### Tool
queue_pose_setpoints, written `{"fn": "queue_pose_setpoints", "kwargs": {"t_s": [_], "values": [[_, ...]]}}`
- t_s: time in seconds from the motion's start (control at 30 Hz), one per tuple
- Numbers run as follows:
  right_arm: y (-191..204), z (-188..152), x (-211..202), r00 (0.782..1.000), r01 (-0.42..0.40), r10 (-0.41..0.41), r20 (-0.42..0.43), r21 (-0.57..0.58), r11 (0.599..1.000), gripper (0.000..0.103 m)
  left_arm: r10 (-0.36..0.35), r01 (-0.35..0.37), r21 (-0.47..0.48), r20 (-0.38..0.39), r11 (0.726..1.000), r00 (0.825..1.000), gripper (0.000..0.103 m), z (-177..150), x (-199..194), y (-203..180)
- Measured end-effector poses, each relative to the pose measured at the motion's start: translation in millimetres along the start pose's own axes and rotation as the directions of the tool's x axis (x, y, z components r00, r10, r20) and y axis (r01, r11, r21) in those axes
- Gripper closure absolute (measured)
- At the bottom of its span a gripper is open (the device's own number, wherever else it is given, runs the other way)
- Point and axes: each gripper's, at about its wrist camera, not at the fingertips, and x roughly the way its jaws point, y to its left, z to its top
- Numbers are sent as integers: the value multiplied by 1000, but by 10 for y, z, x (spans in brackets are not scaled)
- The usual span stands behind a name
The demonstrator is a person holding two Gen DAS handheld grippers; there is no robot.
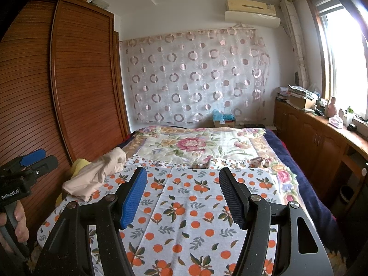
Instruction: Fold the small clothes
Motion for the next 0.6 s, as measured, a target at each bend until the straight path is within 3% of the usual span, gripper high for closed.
{"fn": "queue_pose_setpoints", "kwargs": {"t_s": [0.6], "values": [[-2,15,-4,1000,-4,4,-3,1,1000,36,0,0,-1,3,1000,1000,21,-28,7,1]]}}
